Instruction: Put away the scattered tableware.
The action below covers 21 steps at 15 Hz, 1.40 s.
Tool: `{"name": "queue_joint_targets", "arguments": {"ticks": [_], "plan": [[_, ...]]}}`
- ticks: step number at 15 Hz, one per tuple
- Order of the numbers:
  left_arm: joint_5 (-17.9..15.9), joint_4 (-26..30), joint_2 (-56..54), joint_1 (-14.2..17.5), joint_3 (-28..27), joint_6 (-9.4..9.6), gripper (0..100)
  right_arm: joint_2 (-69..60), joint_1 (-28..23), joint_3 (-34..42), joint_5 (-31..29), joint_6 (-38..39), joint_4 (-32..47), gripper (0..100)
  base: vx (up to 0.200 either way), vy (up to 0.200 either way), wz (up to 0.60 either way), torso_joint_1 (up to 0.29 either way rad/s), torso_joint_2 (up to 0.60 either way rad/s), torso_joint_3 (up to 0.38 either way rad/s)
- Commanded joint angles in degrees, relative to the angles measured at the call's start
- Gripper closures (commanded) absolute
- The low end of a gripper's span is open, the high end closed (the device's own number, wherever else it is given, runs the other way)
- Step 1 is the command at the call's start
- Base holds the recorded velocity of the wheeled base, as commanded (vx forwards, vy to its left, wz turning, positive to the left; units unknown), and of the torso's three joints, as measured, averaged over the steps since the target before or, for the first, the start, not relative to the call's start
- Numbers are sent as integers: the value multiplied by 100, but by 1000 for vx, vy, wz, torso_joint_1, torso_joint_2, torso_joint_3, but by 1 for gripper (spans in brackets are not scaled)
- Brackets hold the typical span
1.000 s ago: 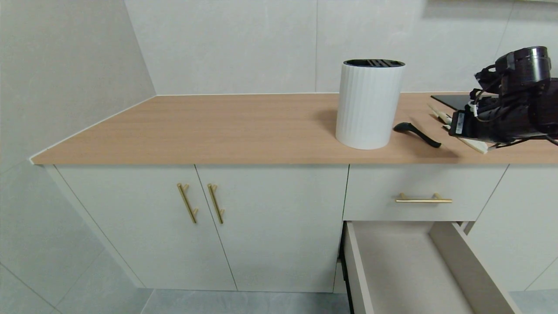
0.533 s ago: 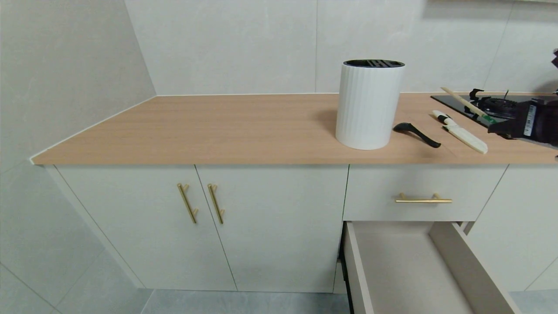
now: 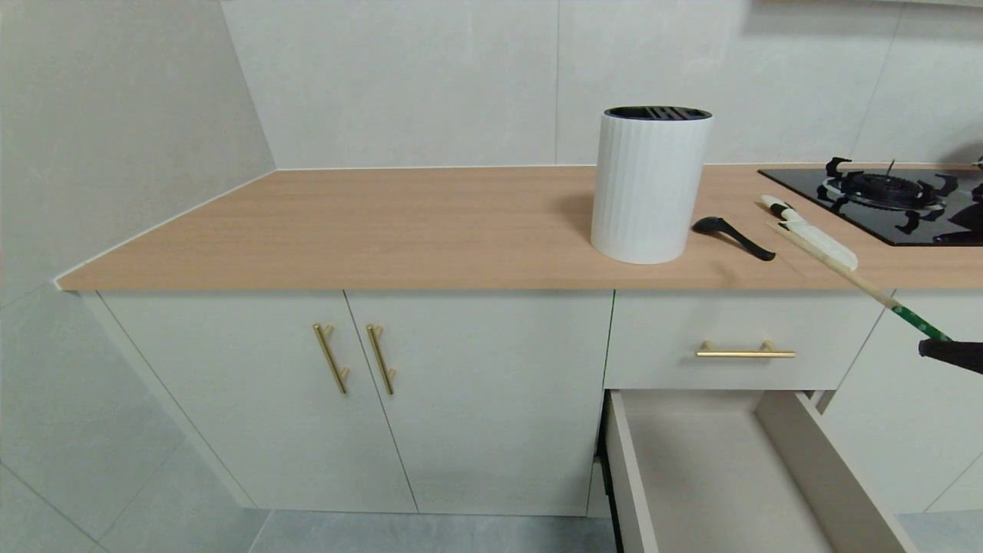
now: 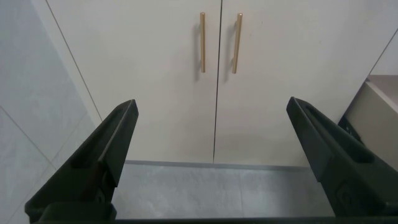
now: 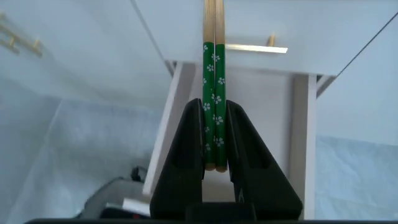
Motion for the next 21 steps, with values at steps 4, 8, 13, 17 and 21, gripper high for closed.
{"name": "queue_joint_targets", "arguments": {"ticks": [4,8,13,17,21], "plan": [[1,-1,0,1,0,-1,0,-193,262,634,17,-547,8,100,0,0,0,0,0,0],[1,-1,0,1,0,-1,0,53,464,898,-9,-750,8,100,0,0,0,-68,267,201],[1,-1,0,1,0,-1,0,115,842,1170,-18,-934,8,100,0,0,0,-85,440,348],[1,-1,0,1,0,-1,0,431,912,1302,0,-1040,-18,100,0,0,0,-30,323,297],[1,-1,0,1,0,-1,0,1082,904,1267,0,-1040,-106,100,0,0,0,-1,19,20]]}}
